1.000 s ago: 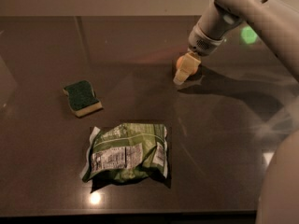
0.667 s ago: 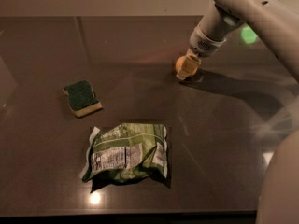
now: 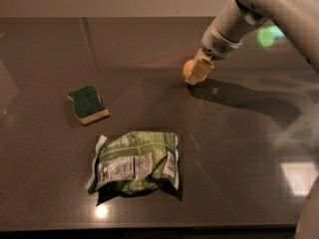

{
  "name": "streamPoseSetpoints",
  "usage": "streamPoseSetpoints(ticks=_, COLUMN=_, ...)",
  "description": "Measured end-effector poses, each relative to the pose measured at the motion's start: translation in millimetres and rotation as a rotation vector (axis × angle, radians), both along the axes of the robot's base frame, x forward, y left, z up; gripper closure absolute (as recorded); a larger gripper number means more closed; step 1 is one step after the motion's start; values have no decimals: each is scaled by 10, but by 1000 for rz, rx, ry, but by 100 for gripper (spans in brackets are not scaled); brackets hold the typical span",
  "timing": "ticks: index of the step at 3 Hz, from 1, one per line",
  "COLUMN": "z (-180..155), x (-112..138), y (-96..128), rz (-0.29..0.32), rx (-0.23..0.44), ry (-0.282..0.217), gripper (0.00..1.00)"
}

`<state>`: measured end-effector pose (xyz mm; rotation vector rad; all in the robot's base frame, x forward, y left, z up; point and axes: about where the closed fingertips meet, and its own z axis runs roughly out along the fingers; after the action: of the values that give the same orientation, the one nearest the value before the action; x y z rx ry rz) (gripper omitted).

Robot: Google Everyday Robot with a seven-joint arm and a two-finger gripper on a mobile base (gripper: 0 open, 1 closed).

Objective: Move orange near green jalapeno chip bag

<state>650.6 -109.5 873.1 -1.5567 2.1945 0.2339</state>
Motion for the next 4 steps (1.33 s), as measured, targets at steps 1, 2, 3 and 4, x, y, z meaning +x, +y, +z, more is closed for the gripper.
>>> streamPoseSetpoints(ticks=1, z=139, x=-412, y=184, rz=100, rx=14, ry=-9, gripper=100)
streamPoseSetpoints(ticks=2, z=197, x=-966, y=386, rz=233, rx=4, ry=-15, gripper=100)
streamPoseSetpoints(ticks=3, z=127, x=-1360, y=524, rz=340, rx=-13, ry=-2, gripper=100)
streamPoseSetpoints(ticks=4, z=40, x=-1569, y=569, rz=404, rx=-11, ry=11, gripper=83)
